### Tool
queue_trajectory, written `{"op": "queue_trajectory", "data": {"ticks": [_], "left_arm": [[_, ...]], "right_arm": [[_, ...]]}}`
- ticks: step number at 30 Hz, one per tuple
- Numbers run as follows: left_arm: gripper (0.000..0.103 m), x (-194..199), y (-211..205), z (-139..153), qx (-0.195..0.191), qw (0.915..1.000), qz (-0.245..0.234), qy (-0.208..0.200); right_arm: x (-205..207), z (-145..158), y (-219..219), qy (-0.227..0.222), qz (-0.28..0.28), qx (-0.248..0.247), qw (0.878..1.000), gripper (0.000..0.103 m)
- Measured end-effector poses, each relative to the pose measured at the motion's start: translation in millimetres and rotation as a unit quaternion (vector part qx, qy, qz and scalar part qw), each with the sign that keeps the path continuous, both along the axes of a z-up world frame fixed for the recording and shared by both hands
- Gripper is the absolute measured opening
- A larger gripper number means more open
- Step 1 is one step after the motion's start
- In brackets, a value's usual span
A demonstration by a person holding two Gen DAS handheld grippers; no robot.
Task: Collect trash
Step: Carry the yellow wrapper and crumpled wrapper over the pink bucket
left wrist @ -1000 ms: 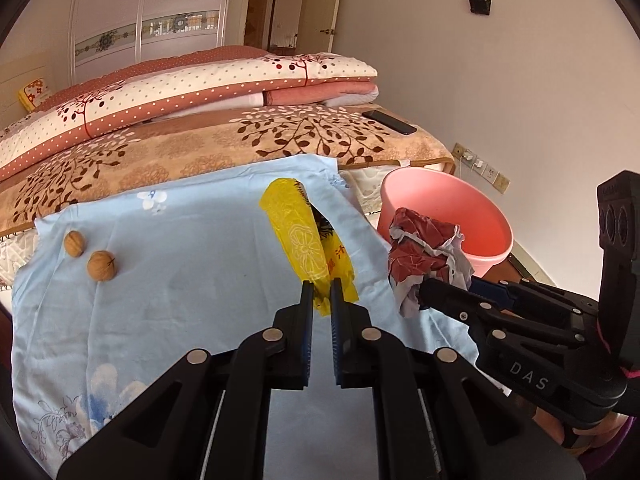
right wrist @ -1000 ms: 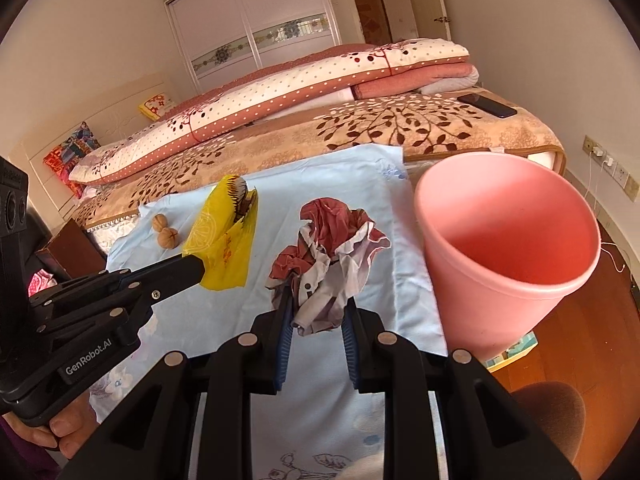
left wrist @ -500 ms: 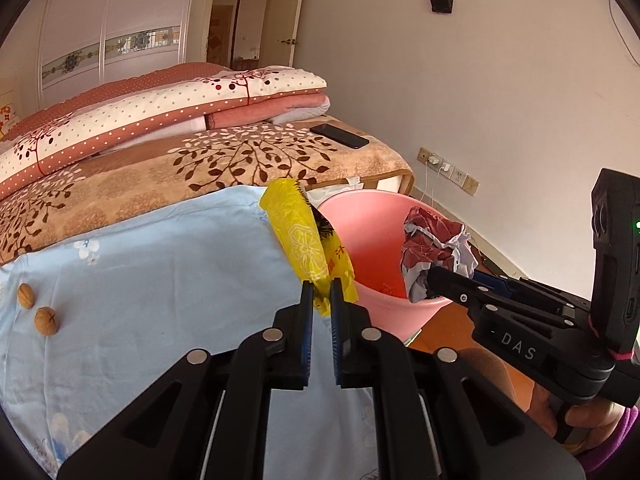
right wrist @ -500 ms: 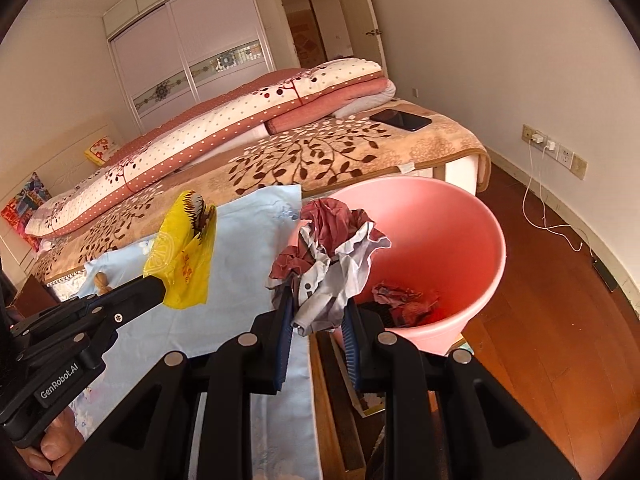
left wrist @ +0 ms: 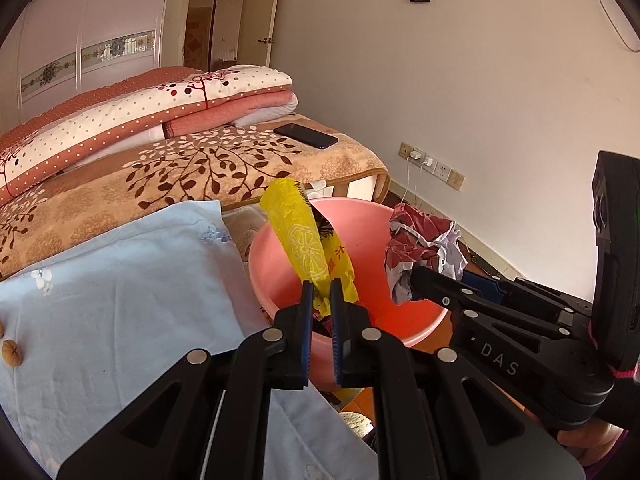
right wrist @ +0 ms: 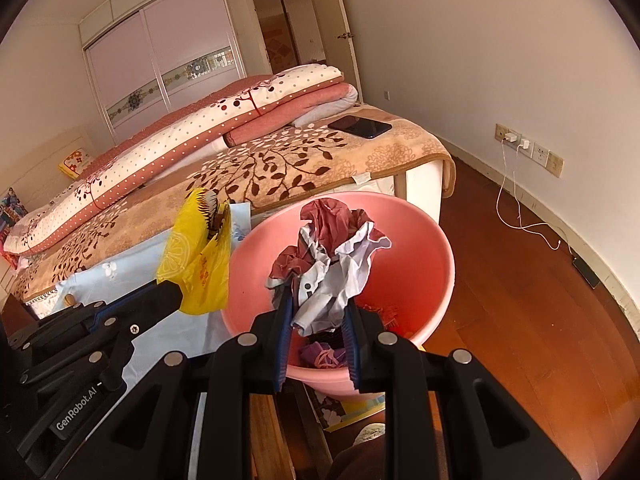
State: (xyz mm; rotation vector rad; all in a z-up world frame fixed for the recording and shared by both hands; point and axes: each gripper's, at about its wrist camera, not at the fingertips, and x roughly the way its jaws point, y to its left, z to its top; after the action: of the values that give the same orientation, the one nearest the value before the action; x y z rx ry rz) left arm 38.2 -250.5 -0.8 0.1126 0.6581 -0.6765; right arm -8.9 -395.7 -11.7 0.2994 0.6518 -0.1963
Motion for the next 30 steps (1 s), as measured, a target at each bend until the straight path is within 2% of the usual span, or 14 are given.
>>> {"op": "queue_trajectory", "data": {"ticks": [14, 30], "left_arm": [[0.008, 34.5, -24.5, -28.8, 0.026, 0.9993, 0.011, 0.026], [0.008, 43.1, -38.1, -42.5, 0.043, 0.9983, 0.003, 0.039]], "right_arm": [[26.7, -27.3, -18.3, 0.035, -0.01, 0.003, 0.999, 0.022], [35.3, -41.2, -25.9, 0.052, -0.02, 0.007, 0.998, 0.022]]}}
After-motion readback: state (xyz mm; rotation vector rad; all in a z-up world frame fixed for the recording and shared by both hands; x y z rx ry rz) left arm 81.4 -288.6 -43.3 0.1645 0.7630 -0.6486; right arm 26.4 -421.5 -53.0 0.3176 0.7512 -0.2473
